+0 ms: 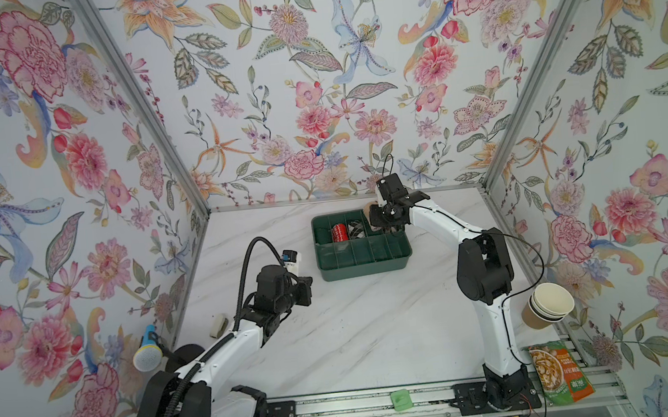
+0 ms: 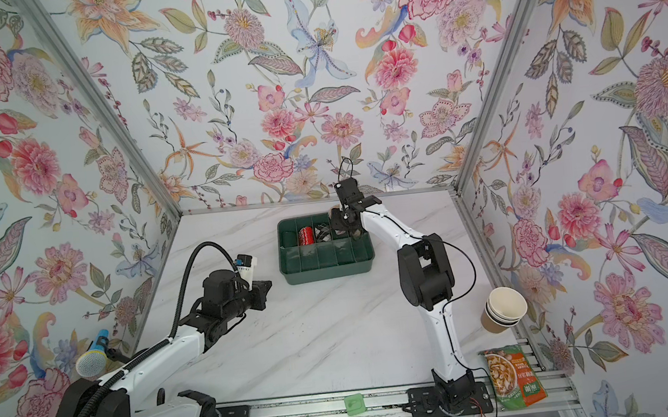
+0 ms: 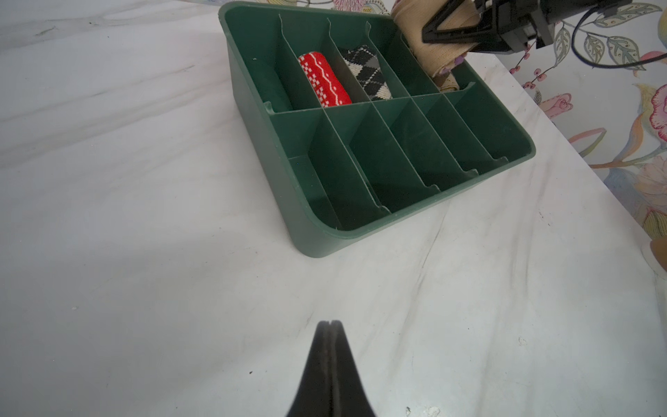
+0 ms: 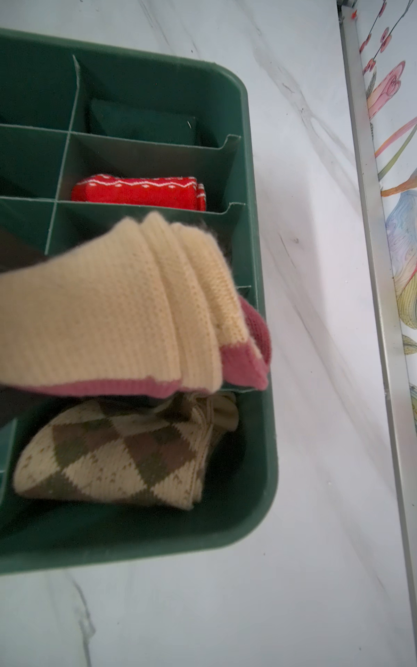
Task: Roll the socks
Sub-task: 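Lower the rolled cream sock into an empty tray slot with the right gripper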
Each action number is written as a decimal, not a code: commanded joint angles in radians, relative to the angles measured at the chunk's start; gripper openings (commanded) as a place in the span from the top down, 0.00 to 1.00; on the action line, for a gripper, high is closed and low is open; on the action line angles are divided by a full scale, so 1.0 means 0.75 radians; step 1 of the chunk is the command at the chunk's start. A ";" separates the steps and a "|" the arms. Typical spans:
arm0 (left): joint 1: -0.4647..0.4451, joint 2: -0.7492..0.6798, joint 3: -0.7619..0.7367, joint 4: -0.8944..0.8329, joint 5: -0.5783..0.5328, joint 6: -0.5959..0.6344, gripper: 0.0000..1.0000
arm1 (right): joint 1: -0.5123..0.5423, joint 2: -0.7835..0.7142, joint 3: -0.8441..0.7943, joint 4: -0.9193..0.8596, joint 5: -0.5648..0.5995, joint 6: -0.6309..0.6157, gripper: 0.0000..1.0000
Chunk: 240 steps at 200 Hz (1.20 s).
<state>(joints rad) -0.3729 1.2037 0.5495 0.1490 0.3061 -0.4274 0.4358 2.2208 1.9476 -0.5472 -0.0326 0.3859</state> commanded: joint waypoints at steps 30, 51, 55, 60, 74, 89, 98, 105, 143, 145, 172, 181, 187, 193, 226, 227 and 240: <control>0.011 0.021 0.049 -0.023 0.004 0.035 1.00 | -0.004 0.103 0.117 -0.102 0.019 0.038 0.95; 0.010 0.021 0.050 -0.033 0.007 0.038 1.00 | -0.004 0.130 0.128 -0.120 0.036 0.038 0.95; 0.011 0.021 0.050 -0.034 0.006 0.038 1.00 | -0.003 0.134 0.129 -0.124 0.039 0.038 0.95; 0.011 0.021 0.051 -0.037 0.002 0.040 1.00 | -0.004 0.139 0.131 -0.128 0.039 0.040 0.95; 0.011 0.019 0.055 -0.040 -0.001 0.043 1.00 | -0.004 0.162 0.154 -0.151 0.043 0.039 0.95; 0.011 0.019 0.055 -0.040 -0.001 0.043 1.00 | -0.004 0.202 0.205 -0.202 0.043 0.035 0.95; 0.011 0.021 0.057 -0.037 0.001 0.043 1.00 | -0.004 0.225 0.239 -0.229 0.044 0.032 0.95; 0.011 0.021 0.057 -0.040 0.001 0.044 1.00 | -0.002 0.240 0.257 -0.245 0.040 0.031 0.95; 0.010 0.025 0.059 -0.047 0.000 0.045 1.00 | 0.004 0.344 0.426 -0.396 0.086 0.000 0.94; 0.010 0.027 0.060 -0.050 0.001 0.046 1.00 | 0.004 0.349 0.434 -0.405 0.090 -0.002 0.94; 0.011 0.031 0.069 -0.061 -0.006 0.053 1.00 | 0.008 0.395 0.493 -0.468 0.094 -0.025 0.94; 0.012 0.034 0.074 -0.061 -0.007 0.054 1.00 | 0.008 0.405 0.502 -0.479 0.098 -0.029 0.93; 0.011 0.038 0.079 -0.061 -0.009 0.055 1.00 | 0.008 0.414 0.513 -0.488 0.103 -0.030 0.93; 0.012 0.042 0.083 -0.063 -0.006 0.055 1.00 | 0.008 0.426 0.527 -0.502 0.110 -0.034 0.93; 0.012 0.063 0.095 -0.066 0.002 0.055 0.99 | 0.028 0.499 0.646 -0.596 0.152 -0.064 0.91; 0.012 0.064 0.097 -0.066 0.003 0.055 0.99 | 0.029 0.500 0.650 -0.597 0.154 -0.066 0.91; 0.010 0.074 0.103 -0.074 0.003 0.057 0.98 | 0.039 0.512 0.679 -0.620 0.156 -0.077 0.90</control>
<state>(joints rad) -0.3729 1.2396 0.5926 0.1123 0.3065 -0.4065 0.4561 2.5603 2.4149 -0.9066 0.0330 0.3714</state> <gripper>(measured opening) 0.048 0.285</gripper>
